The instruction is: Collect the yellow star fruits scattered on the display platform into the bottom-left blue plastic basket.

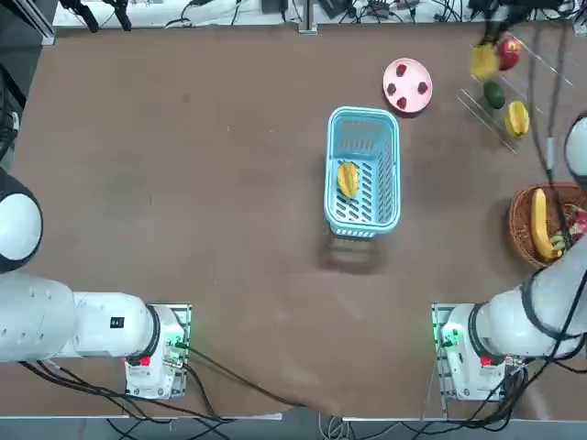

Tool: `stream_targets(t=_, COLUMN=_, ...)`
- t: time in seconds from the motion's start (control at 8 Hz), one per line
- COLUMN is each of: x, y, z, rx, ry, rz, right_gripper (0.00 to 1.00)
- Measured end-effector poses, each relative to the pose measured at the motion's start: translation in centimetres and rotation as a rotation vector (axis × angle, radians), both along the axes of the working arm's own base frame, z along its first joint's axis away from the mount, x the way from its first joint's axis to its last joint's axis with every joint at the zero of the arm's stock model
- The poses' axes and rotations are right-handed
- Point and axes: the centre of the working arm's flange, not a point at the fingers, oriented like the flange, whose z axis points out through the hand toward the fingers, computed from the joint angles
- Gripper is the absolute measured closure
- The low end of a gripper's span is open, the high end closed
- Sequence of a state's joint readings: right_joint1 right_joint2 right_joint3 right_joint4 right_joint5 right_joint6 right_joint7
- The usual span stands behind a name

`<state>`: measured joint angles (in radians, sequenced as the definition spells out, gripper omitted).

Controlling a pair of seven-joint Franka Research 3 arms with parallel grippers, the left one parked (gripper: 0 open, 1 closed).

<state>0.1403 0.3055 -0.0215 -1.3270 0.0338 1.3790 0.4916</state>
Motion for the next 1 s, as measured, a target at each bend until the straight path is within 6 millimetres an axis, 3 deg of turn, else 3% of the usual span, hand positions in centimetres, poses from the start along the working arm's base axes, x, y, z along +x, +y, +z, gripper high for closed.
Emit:
stream_targets(t=0.25, x=-4.9, y=14.3, z=-0.9, rx=-0.047, ry=0.039, rz=-0.07, right_gripper=0.84)
stream_targets(t=0.38, x=-7.7, y=20.2, z=-2.6, rx=-0.083, ry=0.05, rz=-0.08, right_gripper=0.84)
stream_targets(t=0.5, x=-10.1, y=24.2, z=-4.7, rx=-0.105, ry=0.059, rz=-0.072, right_gripper=0.84)
stream_targets(t=0.62, x=-11.8, y=26.5, z=-7.2, rx=-0.109, ry=0.061, rz=-0.06, right_gripper=0.84)
stream_targets(t=0.75, x=-12.9, y=27.3, z=-9.9, rx=-0.099, ry=0.047, rz=-0.054, right_gripper=0.84)
stream_targets(t=0.88, x=-13.7, y=27.1, z=-12.3, rx=-0.094, ry=0.04, rz=-0.059, right_gripper=0.86)
stream_targets(t=1.0, x=-14.4, y=26.6, z=-13.6, rx=-0.096, ry=0.043, rz=-0.063, right_gripper=0.82)
